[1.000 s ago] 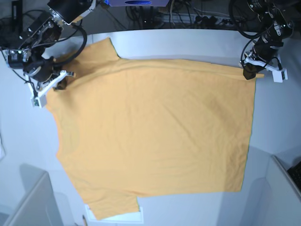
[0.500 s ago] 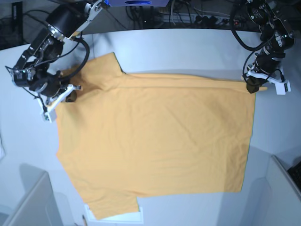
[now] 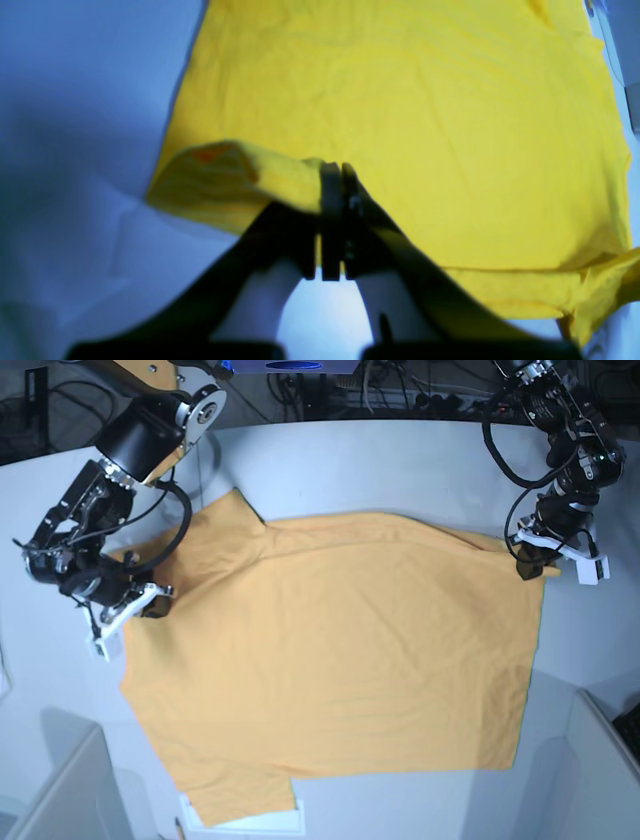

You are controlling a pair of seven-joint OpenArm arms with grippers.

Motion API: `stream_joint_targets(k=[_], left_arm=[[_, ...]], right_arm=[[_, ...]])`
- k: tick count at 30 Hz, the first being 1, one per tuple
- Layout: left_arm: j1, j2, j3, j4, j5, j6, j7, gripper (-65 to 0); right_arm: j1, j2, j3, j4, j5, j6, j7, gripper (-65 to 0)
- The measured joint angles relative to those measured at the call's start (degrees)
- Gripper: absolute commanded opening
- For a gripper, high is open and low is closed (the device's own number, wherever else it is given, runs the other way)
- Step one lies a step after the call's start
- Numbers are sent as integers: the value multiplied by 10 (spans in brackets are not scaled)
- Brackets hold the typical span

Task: Fold the T-shirt properly
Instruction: 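Lift the shoulder edge with both grippers and drag it outward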

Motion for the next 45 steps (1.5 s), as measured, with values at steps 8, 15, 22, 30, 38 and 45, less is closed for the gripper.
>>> stream_joint_targets(k=[8,15,22,30,38,45], left_arm=[[-34,-6,-2,-61,2,0,1,-650],[-61,-6,-2,-88,2,0,0,-650],[-80,-6,-2,-110,42,0,1,-650],[-109,-6,-3,-115,46,0,0,-650],[-138,-5,-2,-170,46,0,-2,-650],[-169,-6,6,-185,69,0,-2,-650]], right_arm=[[14,5,-1,-4,2,-2,33,-650],[17,29,-2,-61,3,-41,76,-650],[22,35,1,-79,2,-42,91,-650],[34,34,-1,-96,2,-42,122,-650],[55,36,-1,-185,-2,-71,169,-650],[70,37,-2,-223,0,-72,201,-650]])
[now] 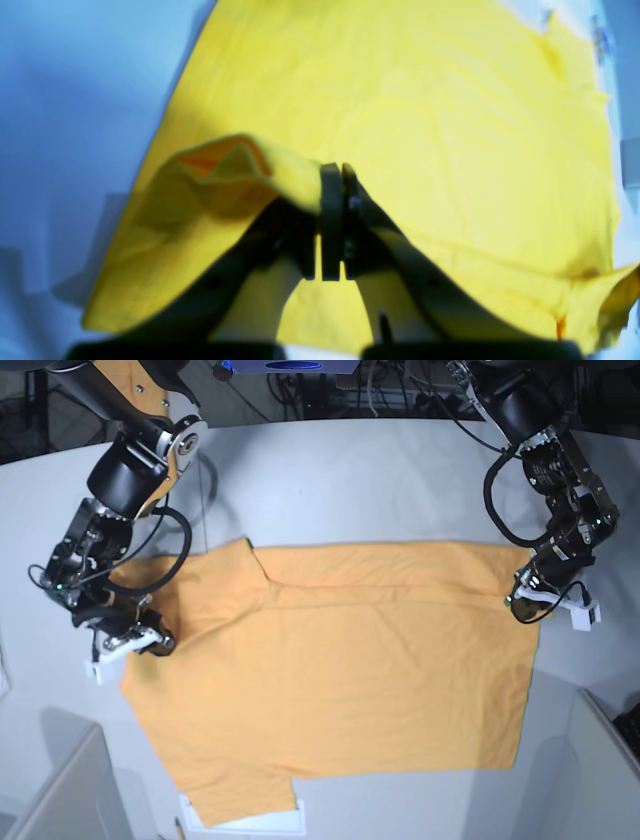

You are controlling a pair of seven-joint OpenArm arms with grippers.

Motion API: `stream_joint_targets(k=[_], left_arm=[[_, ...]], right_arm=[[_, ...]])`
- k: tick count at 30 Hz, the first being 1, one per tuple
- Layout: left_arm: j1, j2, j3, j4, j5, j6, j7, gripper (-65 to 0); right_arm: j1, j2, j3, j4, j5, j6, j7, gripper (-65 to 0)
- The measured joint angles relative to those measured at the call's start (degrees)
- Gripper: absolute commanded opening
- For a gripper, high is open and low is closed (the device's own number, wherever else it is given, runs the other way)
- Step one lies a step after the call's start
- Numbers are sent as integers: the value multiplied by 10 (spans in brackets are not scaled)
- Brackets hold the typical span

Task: Fold the T-shirt properly
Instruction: 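Lift the shoulder edge with both grippers and drag it outward, then pull the shoulder edge with both grippers to straighten the shirt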

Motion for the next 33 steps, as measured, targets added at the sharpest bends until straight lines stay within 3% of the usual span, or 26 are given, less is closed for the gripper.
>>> stream_joint_targets(k=[6,15,18,19,20,23,26,29,33], left_arm=[[-9,0,13,0,50,0,0,-650],[-10,1,10,-24,46,-1,0,-650],[-9,0,8,-35,48,0,0,-650],[-9,0,6,-35,48,0,0,-627],[-9,0,6,-35,47,0,-1,-564],[-10,0,6,-35,47,0,-2,-377],[-10,0,6,-34,47,0,-34,-237],[-10,1,-3,-33,45,-1,-58,-168],[7,7,-75,2,35,-1,-27,-158]], right_arm=[[4,16,-1,-36,0,0,16,-650],[12,38,-1,-66,2,0,23,-650],[13,39,2,-65,2,0,23,-458],[12,38,3,-60,1,0,24,-420],[10,37,3,-50,0,0,25,-408],[-2,38,3,-4,2,0,28,-408],[-29,35,5,57,0,-1,31,-408],[-65,33,5,116,2,0,51,-408],[-111,5,63,201,4,-6,65,-408]])
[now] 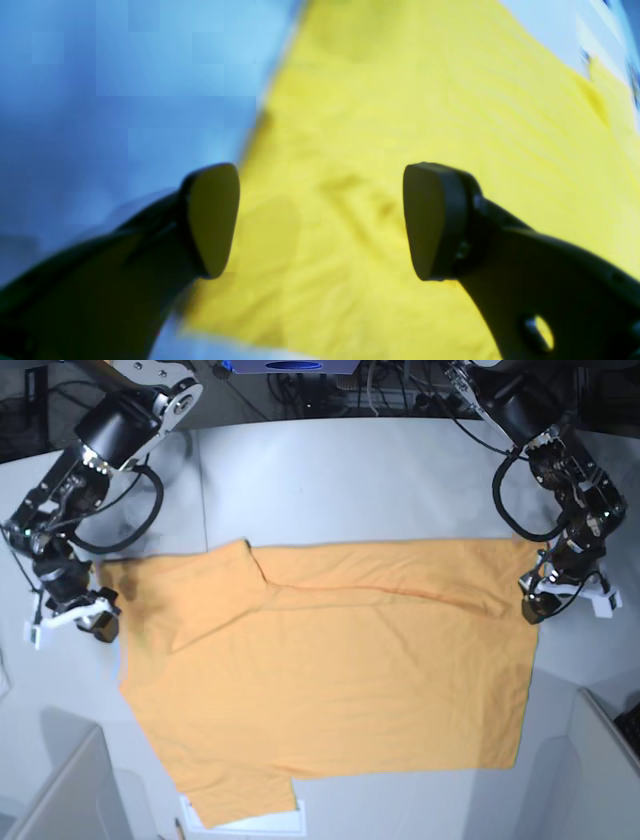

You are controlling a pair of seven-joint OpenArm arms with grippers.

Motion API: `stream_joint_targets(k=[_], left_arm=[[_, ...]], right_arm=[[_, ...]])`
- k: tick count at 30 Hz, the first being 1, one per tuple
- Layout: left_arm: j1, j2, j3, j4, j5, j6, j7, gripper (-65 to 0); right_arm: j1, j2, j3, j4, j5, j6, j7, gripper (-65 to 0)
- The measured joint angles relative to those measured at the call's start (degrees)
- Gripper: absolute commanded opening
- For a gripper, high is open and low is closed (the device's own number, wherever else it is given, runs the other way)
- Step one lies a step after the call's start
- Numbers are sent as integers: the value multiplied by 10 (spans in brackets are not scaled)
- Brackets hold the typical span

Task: Fold the T-shirt properly
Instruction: 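Pull the shoulder edge with both grippers to straighten the shirt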

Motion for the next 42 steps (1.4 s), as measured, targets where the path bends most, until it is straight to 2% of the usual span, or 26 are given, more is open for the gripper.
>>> stream_joint_targets(k=[3,5,9,12,17,24,27,42], left_arm=[[48,8,-58,25,-65,2,13,-166],[90,13,-68,30,-118,1,18,-188],[141,16,-67,26,-180,-1,20,-230],[143,14,-70,18,-180,0,16,-230],[117,19,-65,-14,-180,0,16,-230],[103,17,-66,-31,-180,1,14,-230],[94,16,-66,-54,-182,1,12,-230],[60,14,-67,-113,-171,-8,-3,-234]], right_arm=[[-42,-32,55,50,2,-93,2,-408],[-71,-49,68,66,-2,-127,-1,-408],[-97,-70,74,87,2,-127,-5,-408],[-101,-74,70,85,12,-127,1,-405],[-105,-73,72,6,66,-127,4,-404],[-89,-71,70,-60,66,-131,39,-407],[-72,-59,66,-98,78,-150,48,-407],[-45,-44,68,-162,97,-148,97,-407]])
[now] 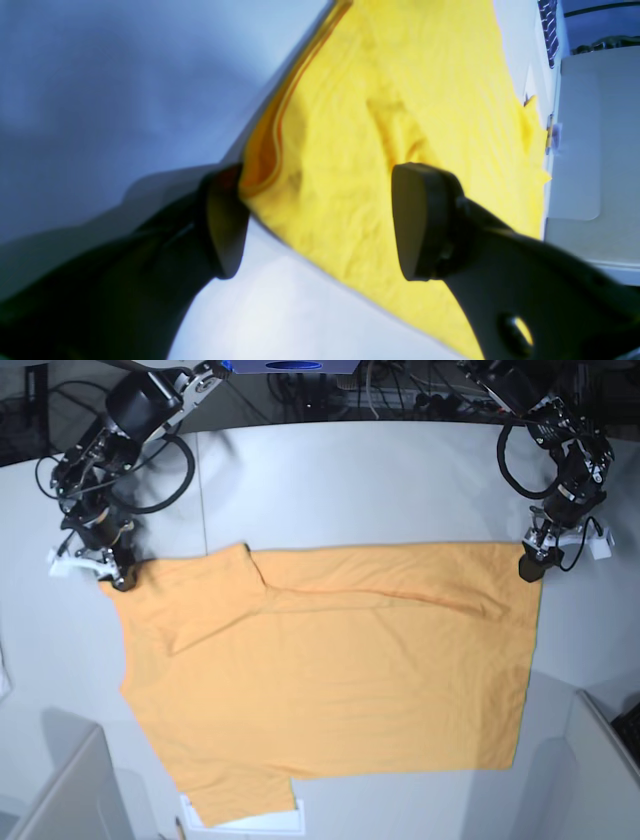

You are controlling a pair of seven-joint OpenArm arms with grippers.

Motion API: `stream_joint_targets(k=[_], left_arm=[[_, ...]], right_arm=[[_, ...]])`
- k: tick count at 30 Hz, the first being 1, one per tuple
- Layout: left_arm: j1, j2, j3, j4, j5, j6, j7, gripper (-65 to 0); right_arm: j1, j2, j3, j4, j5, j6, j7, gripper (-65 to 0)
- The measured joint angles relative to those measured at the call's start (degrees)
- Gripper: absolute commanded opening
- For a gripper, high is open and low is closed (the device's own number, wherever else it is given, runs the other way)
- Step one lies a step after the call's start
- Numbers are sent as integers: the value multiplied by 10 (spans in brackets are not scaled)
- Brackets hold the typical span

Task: Fold the T-shirt properly
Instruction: 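Pull the shoulder edge with both grippers to straighten the shirt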

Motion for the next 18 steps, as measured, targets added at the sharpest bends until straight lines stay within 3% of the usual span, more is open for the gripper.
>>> stream_joint_targets(k=[2,4,8,18], left_arm=[[0,0,0,-4,-4,-2,-1,-240],[0,-1,0,-4,1,-2,-2,-314],[2,0,0,-8,18,7,8,-650],[60,-10,3,48,19,8,24,-650]], right_arm=[[4,9,0,-18,7,7,2,-410],[6,14,0,-29,9,7,14,-438],[4,21,-1,-50,8,10,37,-650],[-35,14,0,12,-3,3,12,-650]])
